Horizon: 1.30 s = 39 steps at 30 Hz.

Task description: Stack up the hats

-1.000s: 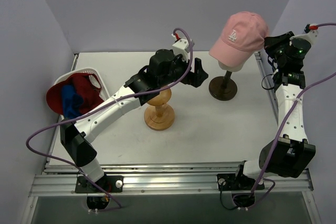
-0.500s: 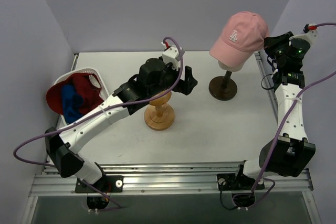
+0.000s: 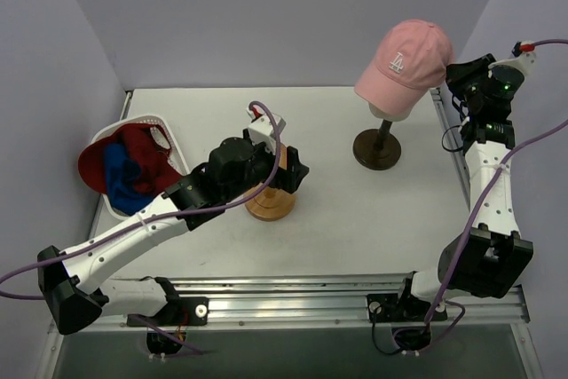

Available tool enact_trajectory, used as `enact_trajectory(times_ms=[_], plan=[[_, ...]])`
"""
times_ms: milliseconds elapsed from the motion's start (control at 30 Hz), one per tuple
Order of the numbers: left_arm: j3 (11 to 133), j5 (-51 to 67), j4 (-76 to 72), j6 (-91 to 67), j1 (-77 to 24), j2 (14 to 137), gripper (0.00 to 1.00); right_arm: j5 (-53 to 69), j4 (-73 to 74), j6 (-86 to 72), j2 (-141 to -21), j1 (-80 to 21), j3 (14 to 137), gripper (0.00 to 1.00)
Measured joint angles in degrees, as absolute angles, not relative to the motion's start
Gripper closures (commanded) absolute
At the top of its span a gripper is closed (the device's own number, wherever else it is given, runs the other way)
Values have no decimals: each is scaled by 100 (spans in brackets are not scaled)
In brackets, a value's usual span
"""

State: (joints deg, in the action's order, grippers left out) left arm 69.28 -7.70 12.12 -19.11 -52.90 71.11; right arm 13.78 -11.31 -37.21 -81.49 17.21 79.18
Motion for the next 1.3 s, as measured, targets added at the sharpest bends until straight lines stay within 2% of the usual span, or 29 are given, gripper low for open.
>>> enact_trajectory(times_ms=[67, 167, 367, 633, 800, 1033, 1300], plan=[[6707, -836, 1219, -1905, -5295, 7028, 6, 1374, -1122, -3701, -8149, 1723, 7920, 77], [6410, -974, 1225, -1885, -5297, 6899, 5, 1350, -1044, -3647, -8149, 1734, 7942, 69], [6051, -1378, 1223, -1876, -5478, 6521, 6, 1155, -646, -3627, -8068, 1758, 8165, 67], [5441, -2644, 873, -1505, -6383, 5610, 6, 784, -220, -3588, -7647, 1608, 8652, 62], [4864, -3352, 633, -1284, -6386, 5120, 6, 377, 123, -3312, -7675, 709, 9402, 55], [4786, -3522, 499, -1308, -6386, 4987, 4, -268, 648, -2832, -7524, -808, 9682, 57], [5452, -3444, 810, -1638, -6326, 5616, 4, -827, 941, -2462, -6897, -2425, 9249, 59]])
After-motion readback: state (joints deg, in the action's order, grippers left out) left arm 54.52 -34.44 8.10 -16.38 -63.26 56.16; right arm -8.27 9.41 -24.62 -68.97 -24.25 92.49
